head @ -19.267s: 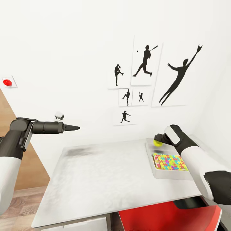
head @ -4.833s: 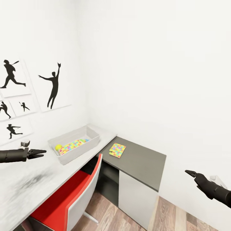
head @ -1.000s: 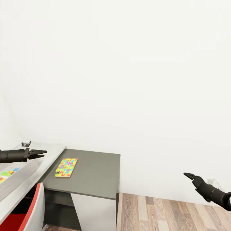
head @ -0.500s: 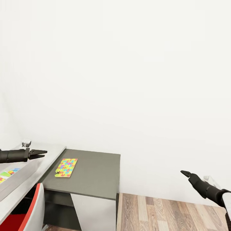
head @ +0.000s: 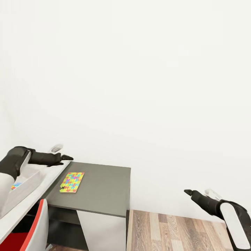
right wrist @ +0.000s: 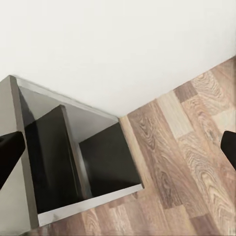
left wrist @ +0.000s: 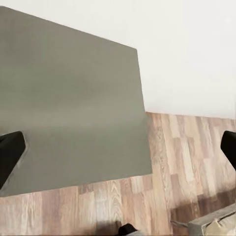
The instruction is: Put all the toys in the child's room - the three board games (two on the bed and one on the table), the two jigsaw puzzles on the table, and the tennis ball on the table - inside the toy box on the table in the child's room.
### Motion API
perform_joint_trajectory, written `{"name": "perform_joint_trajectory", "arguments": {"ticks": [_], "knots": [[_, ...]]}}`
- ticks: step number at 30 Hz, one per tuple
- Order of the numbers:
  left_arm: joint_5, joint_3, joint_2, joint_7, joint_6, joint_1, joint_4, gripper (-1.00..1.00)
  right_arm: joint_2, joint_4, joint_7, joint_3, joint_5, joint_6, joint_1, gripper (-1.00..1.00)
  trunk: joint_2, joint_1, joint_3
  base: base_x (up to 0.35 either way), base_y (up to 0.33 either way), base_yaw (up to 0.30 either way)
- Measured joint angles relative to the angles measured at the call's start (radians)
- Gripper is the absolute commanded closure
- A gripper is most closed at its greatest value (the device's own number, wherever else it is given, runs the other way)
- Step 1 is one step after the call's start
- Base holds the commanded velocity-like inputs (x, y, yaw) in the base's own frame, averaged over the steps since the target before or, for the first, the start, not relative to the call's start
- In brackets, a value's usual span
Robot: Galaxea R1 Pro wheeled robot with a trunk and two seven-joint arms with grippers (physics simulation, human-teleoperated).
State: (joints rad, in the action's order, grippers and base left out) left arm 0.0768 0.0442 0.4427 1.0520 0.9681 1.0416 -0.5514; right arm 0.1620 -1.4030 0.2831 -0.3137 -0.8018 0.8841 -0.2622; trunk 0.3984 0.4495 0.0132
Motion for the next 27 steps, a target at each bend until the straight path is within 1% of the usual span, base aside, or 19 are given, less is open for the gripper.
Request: {"name": "perform_joint_trajectory", "arguments": {"ticks": [2, 4, 5, 6, 7, 8, 9, 10, 11, 13, 15, 19, 21, 24, 27], "knots": [[-0.002, 0.001, -0.049, -0.135, 0.034, 0.012, -0.036, -1.0, -0.001, 0.0, 0.011, 0.012, -0.008, 0.002, -0.017, -1.0, 0.0, 0.0, 0.0, 0.0, 0.0, 0.0], [-0.002, 0.001, -0.106, -0.291, 0.047, 0.035, -0.049, -1.0, -0.007, -0.001, 0.014, 0.021, -0.012, -0.001, -0.035, -1.0, 0.0, 0.0, 0.0, 0.0, 0.0, 0.0], [-0.001, 0.002, -0.121, -0.337, 0.048, 0.04, -0.05, -1.0, -0.01, -0.001, 0.014, 0.023, -0.012, -0.001, -0.038, -1.0, 0.0, 0.0, 0.0, 0.0, 0.0, 0.0], [-0.004, 0.005, -0.144, -0.422, 0.052, 0.045, -0.053, -1.0, -0.018, -0.001, 0.014, 0.025, -0.013, -0.003, -0.042, -1.0, 0.0, 0.0, 0.0, 0.0, 0.0, 0.0], [-0.005, 0.009, -0.155, -0.463, 0.053, 0.048, -0.054, -1.0, -0.023, -0.001, 0.013, 0.026, -0.013, -0.003, -0.043, -1.0, 0.0, 0.0, 0.0, 0.0, 0.0, 0.0], [-0.01, 0.022, -0.169, -0.526, 0.055, 0.051, -0.055, -1.0, -0.035, -0.001, 0.012, 0.028, -0.013, -0.003, -0.045, -1.0, 0.0, 0.0, 0.0, 0.0, 0.0, 0.0], [-0.015, 0.044, -0.178, -0.571, 0.056, 0.053, -0.056, -1.0, -0.044, -0.001, 0.01, 0.03, -0.012, -0.003, -0.046, -1.0, 0.0, 0.0, 0.0, 0.0, 0.0, 0.0], [-0.017, 0.056, -0.182, -0.588, 0.057, 0.053, -0.056, -1.0, -0.048, -0.001, 0.01, 0.031, -0.01, -0.003, -0.046, -1.0, 0.0, 0.0, 0.0, 0.0, 0.0, 0.0], [-0.019, 0.079, -0.187, -0.612, 0.057, 0.054, -0.056, -1.0, -0.052, -0.001, 0.009, 0.031, -0.007, -0.003, -0.047, -1.0, 0.0, 0.0, 0.0, 0.0, 0.0, 0.0], [-0.022, 0.104, -0.191, -0.633, 0.058, 0.055, -0.054, -1.0, -0.056, -0.004, 0.008, 0.031, -0.005, -0.002, -0.047, -1.0, 0.0, 0.0, 0.0, 0.0, 0.0, 0.0], [-0.025, 0.12, -0.193, -0.646, 0.058, 0.056, -0.051, -1.0, -0.058, -0.016, 0.009, 0.032, -0.003, 0.0, -0.048, -1.0, 0.0, 0.0, 0.0, 0.0, 0.0, 0.0], [-0.026, 0.127, -0.195, -0.651, 0.057, 0.056, -0.044, -1.0, -0.058, -0.059, 0.01, 0.032, -0.002, 0.003, -0.047, -1.0, 0.0, 0.0, 0.0, 0.002, 0.0, 0.0], [-0.027, 0.127, -0.196, -0.652, 0.056, 0.055, -0.023, -1.0, -0.058, -0.068, 0.01, 0.032, -0.002, 0.003, -0.046, -1.0, 0.0, 0.0, 0.0, 0.095, 0.0, 0.0], [-0.027, 0.127, -0.196, -0.652, 0.054, 0.055, 0.011, -1.0, -0.059, -0.072, 0.009, 0.033, -0.002, 0.003, -0.046, -1.0, 0.0, 0.0, 0.002, 0.216, 0.0, 0.016], [-0.027, 0.127, -0.196, -0.654, 0.054, 0.054, 0.024, -1.0, -0.06, -0.072, 0.01, 0.034, -0.001, 0.002, -0.045, -1.0, 0.0, -0.001, 0.004, 0.261, 0.0, 0.048]]}}
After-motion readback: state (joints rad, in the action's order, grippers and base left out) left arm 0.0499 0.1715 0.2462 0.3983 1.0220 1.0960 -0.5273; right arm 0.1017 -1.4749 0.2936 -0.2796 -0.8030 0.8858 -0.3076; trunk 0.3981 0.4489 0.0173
